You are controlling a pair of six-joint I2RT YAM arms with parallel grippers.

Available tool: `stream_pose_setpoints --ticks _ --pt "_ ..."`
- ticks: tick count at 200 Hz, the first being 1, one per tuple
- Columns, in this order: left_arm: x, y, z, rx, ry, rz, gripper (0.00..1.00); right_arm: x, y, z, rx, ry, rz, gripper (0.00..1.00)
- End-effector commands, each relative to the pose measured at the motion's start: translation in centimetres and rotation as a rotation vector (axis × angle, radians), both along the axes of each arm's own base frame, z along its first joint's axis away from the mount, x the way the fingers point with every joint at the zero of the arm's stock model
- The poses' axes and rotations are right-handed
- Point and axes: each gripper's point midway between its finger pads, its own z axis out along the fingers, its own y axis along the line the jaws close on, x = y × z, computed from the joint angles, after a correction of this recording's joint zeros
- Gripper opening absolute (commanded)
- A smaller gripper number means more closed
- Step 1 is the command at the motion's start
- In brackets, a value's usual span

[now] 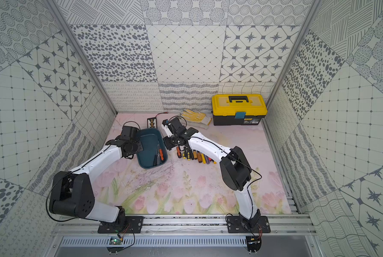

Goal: Take out the screwdriver from the storage box
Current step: Place the screwdriver at the center of the board.

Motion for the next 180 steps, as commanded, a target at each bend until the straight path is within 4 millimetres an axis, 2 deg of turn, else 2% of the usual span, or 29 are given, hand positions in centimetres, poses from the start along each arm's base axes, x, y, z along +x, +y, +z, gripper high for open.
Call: stream_pose_setpoints --ticks 1,47,89,116,180 --pt "-0.5 1.6 0.7 0.040 -0.003 0.078 0.00 1.4 -0.7 1.5 0.048 -0.025 -0.084 0.00" --pt "-0.6 2.0 0.8 0.044 -0.008 0.087 0.00 3.0 -1.8 -2.9 0.016 0.087 -0.205 0.00" --pt "-0.6 1.7 0.5 0.026 -0.008 0.082 0.00 3.5 -1.5 -5.2 -0.035 0.145 -0.232 0.00" --pt "-0.4 1.5 0.6 0.017 -0.013 0.077 0.00 3.5 -1.3 -7.5 -0.112 0.193 -0.226 0.00" --pt "-0.4 1.1 0.4 0.004 -0.013 0.060 0.00 3.0 -0.8 -10.6 -0.171 0.262 -0.218 0.00"
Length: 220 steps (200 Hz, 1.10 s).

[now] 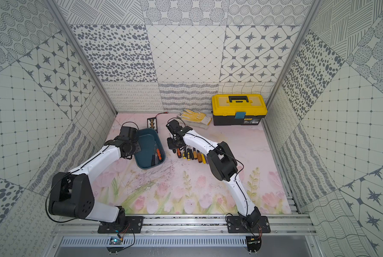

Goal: Take out the screwdriver from the storage box
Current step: Place the screwdriver at the center of the board.

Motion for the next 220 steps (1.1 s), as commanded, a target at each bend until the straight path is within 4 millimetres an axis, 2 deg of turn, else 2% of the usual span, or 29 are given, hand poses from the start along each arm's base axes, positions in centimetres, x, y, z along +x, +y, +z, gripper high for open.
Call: stream_pose_setpoints --ticks 1,45,96,187,220 --pt "0.3 -0.1 0.4 -0.014 -0.023 0.003 0.00 -0.2 0.6 -1.2 -0.015 0.030 -0.004 0.00" --pt "0.2 -0.1 0.2 -0.013 -0.018 0.002 0.00 0.0 0.7 -2.7 -0.044 0.069 -0.037 0.00" --pt "0.3 -0.2 0.3 -0.020 -0.020 -0.001 0.00 0.4 -1.1 -4.6 -0.125 0.103 -0.106 0.00" --pt "0.3 -0.3 0.3 -0.024 -0.019 -0.005 0.00 1.0 -3.9 -4.8 -0.190 0.097 -0.174 0.00" --pt "0.3 -0.2 0.5 -0.022 -0.025 -0.004 0.00 0.9 -4.2 -4.7 -0.199 0.094 -0.179 0.00"
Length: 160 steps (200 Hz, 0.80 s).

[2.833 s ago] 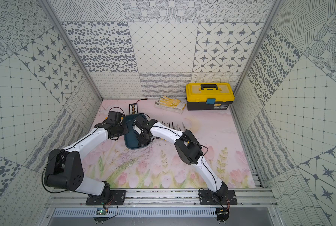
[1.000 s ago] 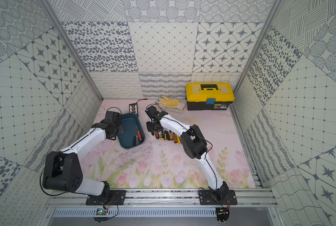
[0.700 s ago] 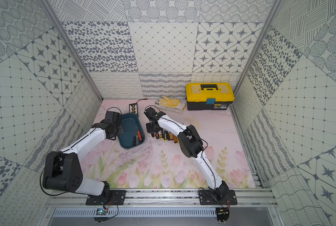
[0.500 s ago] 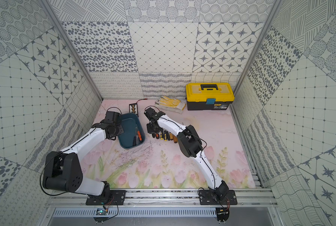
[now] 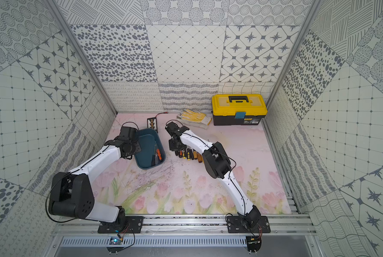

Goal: Take out the screwdriver from the storage box
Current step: Place the screwdriver at the center of the board.

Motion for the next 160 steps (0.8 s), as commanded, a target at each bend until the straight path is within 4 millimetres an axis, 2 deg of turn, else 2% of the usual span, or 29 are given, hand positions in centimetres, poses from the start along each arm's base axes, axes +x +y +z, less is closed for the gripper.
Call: stream_pose_setpoints --ticks 1,50,113,160 --pt "0.2 -0.2 0.5 -0.018 -0.023 -0.002 0.00 -0.3 -2.1 -0.8 -0.076 0.016 -0.034 0.00" --pt "0.3 -0.3 0.3 -0.023 -0.021 -0.002 0.00 -0.8 -2.0 -1.3 -0.071 0.040 -0.028 0.00" --pt "0.4 -0.3 0.5 -0.026 -0.023 -0.003 0.00 -1.6 -3.3 -1.4 -0.110 0.042 -0.048 0.00" --pt "0.4 -0.4 0.3 -0.029 -0.021 -0.003 0.00 -2.1 -2.8 -1.7 -0.099 0.059 -0.029 0.00"
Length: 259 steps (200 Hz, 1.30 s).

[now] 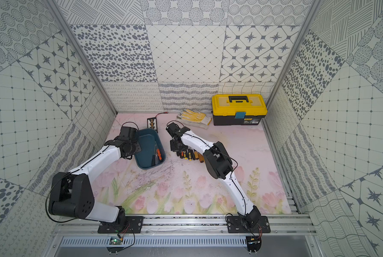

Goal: Take out the screwdriver from the storage box
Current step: Place the screwdriver at the center of the board, then pick up the screwdriver from the storage box.

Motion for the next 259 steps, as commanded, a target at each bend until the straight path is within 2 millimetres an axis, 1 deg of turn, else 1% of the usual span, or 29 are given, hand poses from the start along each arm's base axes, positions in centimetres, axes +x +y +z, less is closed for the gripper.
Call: stream_pose_setpoints --ticks 1,37,50,77,130,135,154,175,189,197,233,258,259 --pt "0.4 -0.3 0.4 -0.025 -0.022 0.000 0.00 -1.7 -1.8 -1.7 -0.081 0.067 -0.001 0.00" --pt "0.4 -0.2 0.4 -0.023 -0.022 0.000 0.00 -1.9 -1.0 -1.7 -0.055 0.082 0.019 0.18" --pt "0.4 -0.3 0.4 -0.024 -0.020 -0.001 0.00 -1.9 -0.7 -1.4 -0.044 0.081 0.027 0.21" --pt "0.4 -0.3 0.4 -0.026 -0.021 -0.002 0.00 -1.8 -0.4 -1.1 -0.030 0.078 0.036 0.27" --pt "0.5 -0.6 0.4 -0.036 -0.020 -0.016 0.00 -1.5 0.5 0.3 0.021 0.059 0.053 0.32" --pt "0.6 -0.7 0.3 -0.040 -0.018 -0.021 0.00 -1.4 0.7 0.5 0.029 0.054 0.053 0.34" --pt "0.8 -1.0 0.2 -0.052 -0.014 -0.033 0.00 -1.4 1.0 1.1 0.049 0.044 0.063 0.36" --pt "0.8 -0.9 0.3 -0.049 -0.015 -0.031 0.00 -1.1 1.3 2.2 0.073 0.014 0.072 0.37" --pt "0.9 -0.9 0.5 -0.048 -0.020 -0.033 0.00 -1.0 1.6 3.2 0.106 -0.019 0.083 0.42" --pt "0.9 -1.0 0.4 -0.049 -0.019 -0.038 0.00 -0.9 1.8 3.8 0.126 -0.036 0.094 0.43" --pt "1.6 -2.6 1.0 -0.099 -0.019 -0.131 0.00 -0.8 2.1 6.6 0.159 -0.102 0.149 0.44" --pt "1.6 -3.0 1.4 -0.112 -0.035 -0.154 0.00 -0.6 2.0 9.1 0.189 -0.169 0.169 0.44" --pt "1.9 -3.0 1.6 -0.112 -0.049 -0.155 0.00 -0.6 2.0 9.2 0.190 -0.172 0.171 0.44"
